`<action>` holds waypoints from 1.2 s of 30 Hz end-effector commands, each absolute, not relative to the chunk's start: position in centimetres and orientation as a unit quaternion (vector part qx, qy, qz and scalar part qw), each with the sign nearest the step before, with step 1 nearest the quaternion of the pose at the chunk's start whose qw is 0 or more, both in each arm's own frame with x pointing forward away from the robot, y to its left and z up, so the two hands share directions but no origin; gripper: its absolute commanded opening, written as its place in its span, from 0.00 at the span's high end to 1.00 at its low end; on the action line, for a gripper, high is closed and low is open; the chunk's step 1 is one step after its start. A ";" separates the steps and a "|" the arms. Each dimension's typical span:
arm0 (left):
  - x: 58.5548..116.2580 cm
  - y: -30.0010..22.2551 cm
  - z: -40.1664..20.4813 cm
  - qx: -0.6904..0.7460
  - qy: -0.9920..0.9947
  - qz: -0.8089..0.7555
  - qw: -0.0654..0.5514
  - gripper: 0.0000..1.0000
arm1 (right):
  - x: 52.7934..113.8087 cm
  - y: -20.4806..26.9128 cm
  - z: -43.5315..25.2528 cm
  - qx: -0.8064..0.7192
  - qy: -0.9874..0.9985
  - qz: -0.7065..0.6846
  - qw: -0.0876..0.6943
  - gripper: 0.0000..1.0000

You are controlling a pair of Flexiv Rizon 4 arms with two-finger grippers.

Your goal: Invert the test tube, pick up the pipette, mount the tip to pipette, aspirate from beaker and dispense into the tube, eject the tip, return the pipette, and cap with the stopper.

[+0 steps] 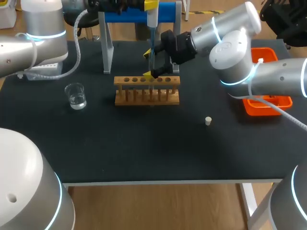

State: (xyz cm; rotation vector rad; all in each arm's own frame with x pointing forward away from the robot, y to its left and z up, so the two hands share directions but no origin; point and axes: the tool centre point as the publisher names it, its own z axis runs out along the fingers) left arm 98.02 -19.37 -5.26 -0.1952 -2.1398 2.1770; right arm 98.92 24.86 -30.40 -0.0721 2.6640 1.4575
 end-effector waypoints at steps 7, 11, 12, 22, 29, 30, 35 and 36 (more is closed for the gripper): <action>97.9 -19.4 -5.2 -0.068 -0.700 0.710 0.036 1.00 | 98.8 24.7 -30.4 -0.024 0.876 0.479 0.052 0.00; 97.8 -19.4 -5.4 -0.071 -0.700 0.710 0.035 1.00 | 98.8 24.6 -30.4 -0.024 0.875 0.480 0.052 0.00; 97.8 -19.4 -5.4 -0.071 -0.700 0.710 0.034 1.00 | 98.8 24.6 -30.4 -0.024 0.875 0.480 0.052 0.00; 97.6 -19.5 -5.7 -0.075 -0.701 0.709 0.032 1.00 | 99.0 24.6 -30.5 -0.024 0.874 0.482 0.051 0.00; 97.5 -19.5 -5.9 -0.080 -0.701 0.708 0.028 1.00 | 99.0 24.6 -30.5 -0.024 0.876 0.480 0.051 0.00; 97.5 -19.5 -5.9 -0.080 -0.701 0.708 0.028 1.00 | 99.0 24.6 -30.5 -0.024 0.876 0.480 0.051 0.00; 97.4 -19.4 -6.0 -0.081 -0.702 0.707 0.026 1.00 | 99.0 24.6 -30.6 -0.025 0.877 0.478 0.051 0.00; 97.4 -19.4 -6.0 -0.081 -0.702 0.707 0.026 1.00 | 99.0 24.6 -30.6 -0.025 0.877 0.477 0.051 0.00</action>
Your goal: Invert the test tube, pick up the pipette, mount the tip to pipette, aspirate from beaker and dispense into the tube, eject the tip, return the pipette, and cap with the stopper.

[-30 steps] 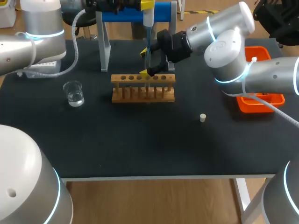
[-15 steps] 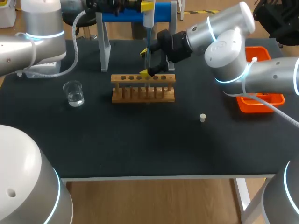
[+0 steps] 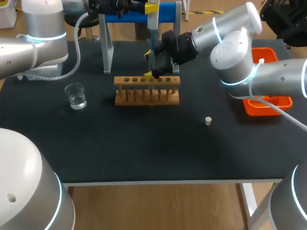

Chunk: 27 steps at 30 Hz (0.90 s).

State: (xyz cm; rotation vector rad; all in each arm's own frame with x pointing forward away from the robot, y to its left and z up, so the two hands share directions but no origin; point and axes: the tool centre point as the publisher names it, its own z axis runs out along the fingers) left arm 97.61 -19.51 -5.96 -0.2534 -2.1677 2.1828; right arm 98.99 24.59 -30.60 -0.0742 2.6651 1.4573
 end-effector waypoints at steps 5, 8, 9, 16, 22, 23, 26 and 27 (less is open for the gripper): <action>97.4 -19.4 -6.1 -0.081 -0.703 0.706 0.027 1.00 | 99.0 24.7 -30.7 -0.026 0.878 0.475 0.052 0.00; 97.4 -19.4 -6.2 -0.081 -0.703 0.706 0.026 1.00 | 99.0 24.7 -30.7 -0.026 0.879 0.473 0.053 0.00; 97.4 -19.3 -6.2 -0.081 -0.703 0.706 0.026 1.00 | 99.0 24.7 -30.7 -0.025 0.879 0.473 0.053 0.00; 97.3 -19.3 -6.4 -0.083 -0.703 0.706 0.023 1.00 | 99.0 24.7 -30.7 -0.025 0.879 0.473 0.053 0.00; 97.3 -19.2 -6.6 -0.084 -0.702 0.706 0.021 1.00 | 99.0 24.7 -30.7 -0.025 0.879 0.473 0.053 0.00; 97.3 -19.2 -6.7 -0.085 -0.702 0.707 0.021 1.00 | 99.0 24.7 -30.7 -0.025 0.879 0.473 0.053 0.00; 97.3 -19.1 -6.8 -0.084 -0.702 0.707 0.021 1.00 | 99.0 24.7 -30.7 -0.025 0.879 0.473 0.053 0.00; 97.3 -19.1 -6.8 -0.084 -0.702 0.707 0.021 1.00 | 99.0 24.7 -30.7 -0.025 0.879 0.473 0.053 0.00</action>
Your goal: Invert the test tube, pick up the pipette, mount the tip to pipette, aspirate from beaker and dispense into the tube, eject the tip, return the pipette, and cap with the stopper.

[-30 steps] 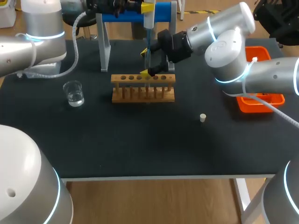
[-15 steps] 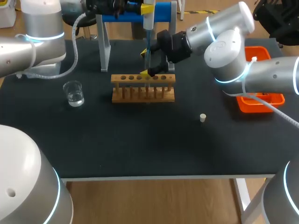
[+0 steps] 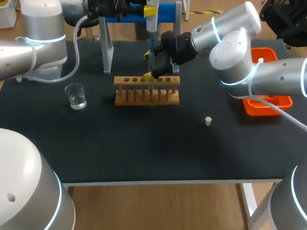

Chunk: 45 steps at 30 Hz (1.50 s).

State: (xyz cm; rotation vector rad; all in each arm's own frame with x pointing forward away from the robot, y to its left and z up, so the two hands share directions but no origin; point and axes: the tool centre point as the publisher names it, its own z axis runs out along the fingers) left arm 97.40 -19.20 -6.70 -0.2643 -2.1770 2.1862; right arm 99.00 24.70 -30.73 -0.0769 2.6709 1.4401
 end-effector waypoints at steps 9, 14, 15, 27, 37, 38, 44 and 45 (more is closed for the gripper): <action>97.2 -19.0 -7.0 -0.081 -0.702 0.707 0.020 1.00 | 99.0 24.7 -30.7 -0.025 0.879 0.473 0.053 0.00; 97.3 -19.0 -7.1 -0.080 -0.701 0.708 0.020 1.00 | 99.0 24.7 -30.7 -0.025 0.879 0.473 0.053 0.00; 97.3 -19.0 -7.1 -0.080 -0.701 0.708 0.020 1.00 | 99.0 24.7 -30.7 -0.025 0.879 0.473 0.053 0.00; 97.4 -19.0 -7.3 -0.080 -0.697 0.712 0.017 1.00 | 99.0 24.7 -30.7 -0.025 0.879 0.473 0.053 0.00; 97.7 -19.0 -7.4 -0.080 -0.697 0.712 0.018 1.00 | 99.0 24.7 -30.7 -0.025 0.879 0.473 0.053 0.00; 97.7 -19.0 -7.4 -0.080 -0.698 0.712 0.019 1.00 | 99.0 24.7 -30.7 -0.025 0.879 0.473 0.053 0.00; 97.8 -19.0 -7.6 -0.078 -0.699 0.711 0.021 1.00 | 99.0 24.7 -30.7 -0.025 0.879 0.473 0.053 0.00; 97.8 -19.0 -7.6 -0.078 -0.699 0.711 0.022 1.00 | 99.0 24.7 -30.7 -0.025 0.879 0.473 0.053 0.00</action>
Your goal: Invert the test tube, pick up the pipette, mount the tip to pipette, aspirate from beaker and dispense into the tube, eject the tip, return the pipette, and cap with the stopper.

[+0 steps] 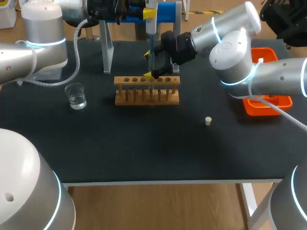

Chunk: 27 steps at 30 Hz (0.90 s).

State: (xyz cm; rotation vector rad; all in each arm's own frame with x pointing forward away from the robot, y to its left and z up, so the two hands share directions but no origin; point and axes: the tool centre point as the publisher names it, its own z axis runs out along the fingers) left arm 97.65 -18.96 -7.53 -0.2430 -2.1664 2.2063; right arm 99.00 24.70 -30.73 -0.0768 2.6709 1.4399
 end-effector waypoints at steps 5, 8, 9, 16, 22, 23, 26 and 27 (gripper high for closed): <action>98.0 -19.1 -7.7 -0.076 -0.700 0.709 0.025 1.00 | 99.0 24.7 -30.7 -0.025 0.879 0.473 0.053 0.00; 98.0 -19.1 -7.7 -0.076 -0.701 0.709 0.026 1.00 | 99.0 24.7 -30.7 -0.025 0.879 0.473 0.053 0.00; 98.0 -19.1 -7.7 -0.076 -0.701 0.709 0.027 1.00 | 99.0 24.7 -30.7 -0.025 0.879 0.473 0.053 0.00; 98.1 -19.2 -7.8 -0.076 -0.701 0.708 0.028 1.00 | 99.0 24.7 -30.7 -0.025 0.879 0.473 0.053 0.00; 98.0 -19.1 -7.8 -0.074 -0.700 0.709 0.027 1.00 | 99.0 24.7 -30.7 -0.025 0.879 0.473 0.053 0.00; 98.0 -19.1 -7.8 -0.073 -0.700 0.709 0.028 1.00 | 99.0 24.7 -30.7 -0.025 0.879 0.473 0.053 0.00; 98.0 -19.1 -7.8 -0.068 -0.701 0.709 0.029 1.00 | 99.0 24.7 -30.7 -0.025 0.879 0.473 0.053 0.00; 98.0 -19.1 -7.8 -0.068 -0.701 0.709 0.029 1.00 | 99.0 24.7 -30.7 -0.025 0.879 0.473 0.053 0.00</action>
